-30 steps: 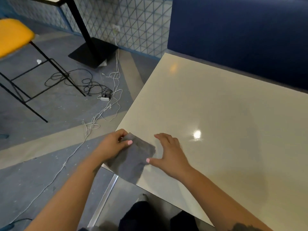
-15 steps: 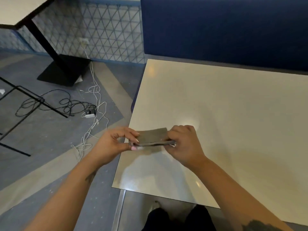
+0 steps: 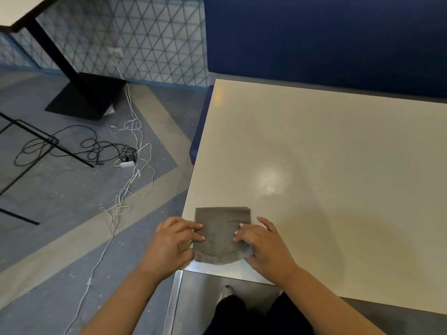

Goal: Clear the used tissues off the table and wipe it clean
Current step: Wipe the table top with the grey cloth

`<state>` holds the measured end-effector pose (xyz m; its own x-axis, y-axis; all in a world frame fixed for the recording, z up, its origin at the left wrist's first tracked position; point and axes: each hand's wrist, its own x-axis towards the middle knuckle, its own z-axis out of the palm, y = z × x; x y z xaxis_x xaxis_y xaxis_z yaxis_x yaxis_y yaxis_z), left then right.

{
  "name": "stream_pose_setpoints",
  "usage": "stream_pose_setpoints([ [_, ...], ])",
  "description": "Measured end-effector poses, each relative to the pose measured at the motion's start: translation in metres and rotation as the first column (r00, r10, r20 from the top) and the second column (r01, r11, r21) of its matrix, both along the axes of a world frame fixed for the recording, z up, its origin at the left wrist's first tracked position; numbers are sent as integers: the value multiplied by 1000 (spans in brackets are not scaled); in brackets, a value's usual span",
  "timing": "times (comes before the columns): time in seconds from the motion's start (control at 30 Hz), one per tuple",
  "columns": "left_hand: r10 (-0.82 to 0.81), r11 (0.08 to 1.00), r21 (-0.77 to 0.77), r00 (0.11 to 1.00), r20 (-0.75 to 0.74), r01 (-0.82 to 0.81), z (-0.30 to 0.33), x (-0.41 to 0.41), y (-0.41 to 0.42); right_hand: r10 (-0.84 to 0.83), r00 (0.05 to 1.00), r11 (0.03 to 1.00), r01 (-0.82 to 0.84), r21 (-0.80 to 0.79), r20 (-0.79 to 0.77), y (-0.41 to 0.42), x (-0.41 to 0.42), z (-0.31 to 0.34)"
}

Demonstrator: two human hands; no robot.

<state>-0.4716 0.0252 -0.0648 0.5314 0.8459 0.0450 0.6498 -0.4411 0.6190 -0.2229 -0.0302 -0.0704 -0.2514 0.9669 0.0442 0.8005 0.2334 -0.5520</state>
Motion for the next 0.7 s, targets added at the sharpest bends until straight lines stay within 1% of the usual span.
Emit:
stream_pose_setpoints([
  [0.1,29,999,30,1000,-10,-29,-1,-3,-4,-65,997,998,65,-3,-41,-5,-5,10],
  [0.17,90,996,18,996,13,-90,1,-2,-7,-169,983,983,163,-79,-74,-5,-12,17],
  [0.27,247,966,-84,969,15,-245,8,5,-9,-332,938,928,306,-211,-102,0,-18,19],
  [0.37,338,923,-170,939,-69,-345,10,19,-5,-456,878,869,404,-285,-145,8,-20,19],
  [0.43,369,902,-192,921,-127,-387,11,25,-2,-485,865,850,430,-304,-131,10,-21,19],
  [0.5,402,881,-207,903,-151,-426,11,29,-2,-504,857,839,457,-295,-107,13,-23,19],
  [0.6,447,850,-226,878,-170,-476,12,31,-3,-506,862,834,481,-272,-25,15,-25,18],
  [0.7,493,817,-255,856,-156,-518,15,33,-5,-503,863,830,495,-258,36,15,-27,21],
])
